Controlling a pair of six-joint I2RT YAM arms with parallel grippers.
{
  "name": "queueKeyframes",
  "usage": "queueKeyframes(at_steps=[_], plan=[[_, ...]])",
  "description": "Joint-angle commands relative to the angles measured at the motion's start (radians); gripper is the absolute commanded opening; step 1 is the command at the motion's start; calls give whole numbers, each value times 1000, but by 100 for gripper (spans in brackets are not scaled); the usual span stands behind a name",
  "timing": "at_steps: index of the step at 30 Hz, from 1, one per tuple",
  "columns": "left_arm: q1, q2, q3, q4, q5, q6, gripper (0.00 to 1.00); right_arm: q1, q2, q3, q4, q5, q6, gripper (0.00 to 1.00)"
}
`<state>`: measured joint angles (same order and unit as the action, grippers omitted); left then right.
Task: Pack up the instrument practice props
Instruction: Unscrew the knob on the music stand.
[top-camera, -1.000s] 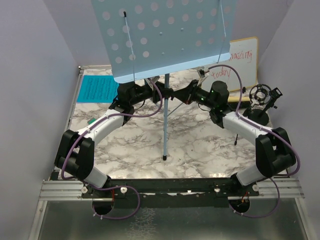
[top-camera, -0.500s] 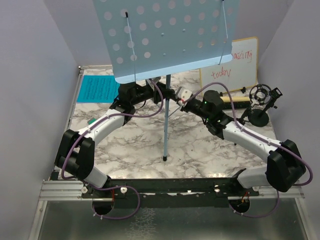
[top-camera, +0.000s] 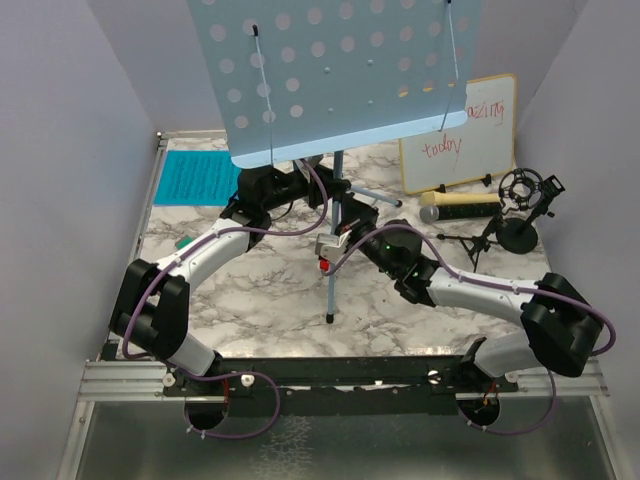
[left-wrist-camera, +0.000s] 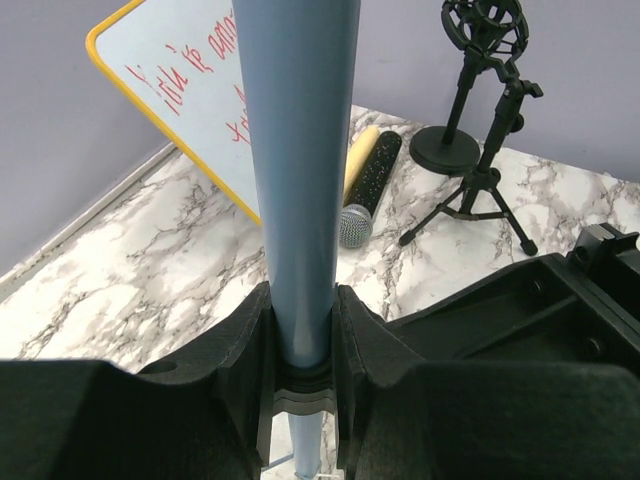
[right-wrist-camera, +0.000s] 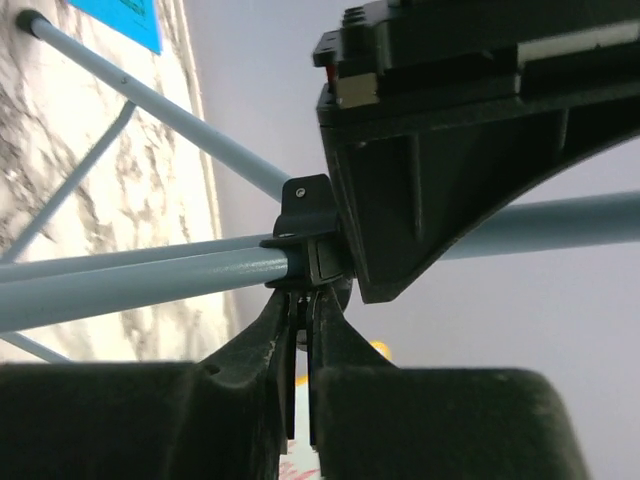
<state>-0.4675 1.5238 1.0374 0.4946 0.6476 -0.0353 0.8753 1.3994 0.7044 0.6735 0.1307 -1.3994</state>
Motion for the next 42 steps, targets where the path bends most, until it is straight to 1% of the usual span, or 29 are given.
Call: queueKeyframes(at_steps=[1,3,5,9,11,13,15,18,20,22,27,30,33,37,42], plan=[[-1,64,-54,-277,-4,-9,0,31,-24,-1,-293,-73,254,12],[-1,61,-55,-279,-8,-7,0,29,-54,17,-295,-143,412,20],[-1,62,-54,-282,-11,-3,0,22,-83,15,-256,-191,563,27],[0,59,-51,-285,-12,0,0,-13,-126,-9,-166,-223,858,45],[0,56,-52,-284,-11,0,0,-40,-149,-35,-119,-245,991,50],[0,54,-51,-284,-12,0,0,-76,-170,-56,-81,-279,1117,52],[-1,55,-50,-283,-12,1,0,-119,-187,-82,-21,-282,1254,54],[0,54,-48,-283,-13,3,0,-190,-207,-122,83,-296,1479,57],[0,53,-48,-283,-14,3,0,-232,-211,-151,170,-311,1606,61],[-1,52,-48,-283,-14,5,0,-273,-203,-162,228,-315,1724,64],[0,51,-48,-285,-15,5,0,-381,-131,-142,323,-406,2002,65],[-1,50,-47,-287,-18,6,0,-409,-73,-114,354,-435,2123,65],[-2,53,-43,-291,-17,7,0,-421,-22,-65,317,-450,2185,65],[-1,49,-44,-296,-17,11,0,-427,29,-28,316,-468,2231,64],[-2,48,-45,-296,-17,12,0,-429,71,17,290,-541,2274,60]])
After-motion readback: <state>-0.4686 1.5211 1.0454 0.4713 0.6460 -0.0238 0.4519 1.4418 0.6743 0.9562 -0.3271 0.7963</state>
